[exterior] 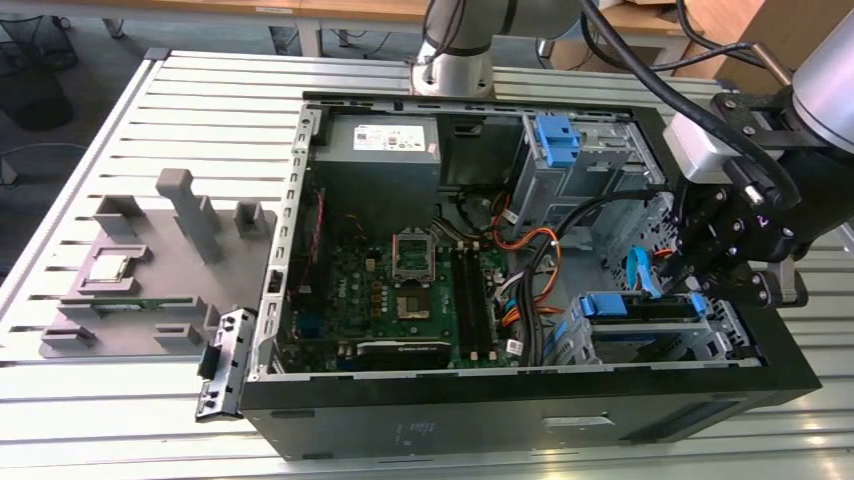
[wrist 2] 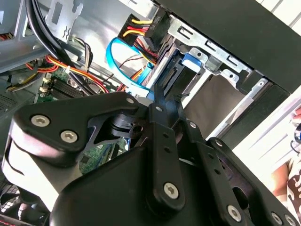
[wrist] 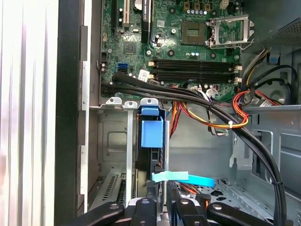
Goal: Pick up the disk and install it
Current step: 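Insert the first disk wire, then insert the second disk wire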
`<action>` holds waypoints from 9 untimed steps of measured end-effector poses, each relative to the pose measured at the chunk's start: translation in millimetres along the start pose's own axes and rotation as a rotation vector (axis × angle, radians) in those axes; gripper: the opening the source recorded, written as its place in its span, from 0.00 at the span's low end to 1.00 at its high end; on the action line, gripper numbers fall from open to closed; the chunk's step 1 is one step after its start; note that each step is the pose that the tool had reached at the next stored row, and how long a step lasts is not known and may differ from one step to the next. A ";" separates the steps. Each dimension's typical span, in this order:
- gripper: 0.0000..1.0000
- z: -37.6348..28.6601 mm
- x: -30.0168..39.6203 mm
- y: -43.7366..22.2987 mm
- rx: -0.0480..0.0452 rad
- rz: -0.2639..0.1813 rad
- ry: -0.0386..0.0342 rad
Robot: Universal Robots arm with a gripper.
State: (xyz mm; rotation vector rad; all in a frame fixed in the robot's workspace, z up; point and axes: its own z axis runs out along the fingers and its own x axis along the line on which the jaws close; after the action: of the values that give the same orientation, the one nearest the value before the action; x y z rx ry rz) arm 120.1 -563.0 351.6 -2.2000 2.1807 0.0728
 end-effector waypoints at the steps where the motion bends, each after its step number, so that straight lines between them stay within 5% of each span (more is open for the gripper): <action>1: 0.24 0.0 0.0 0.0 -0.0002 0.000 0.0001; 9: 0.24 0.0 0.1 -3.4 -0.0006 0.000 0.0001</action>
State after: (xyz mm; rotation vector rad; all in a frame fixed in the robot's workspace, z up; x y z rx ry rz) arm 123.5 -563.0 351.6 -2.2005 2.1810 0.0734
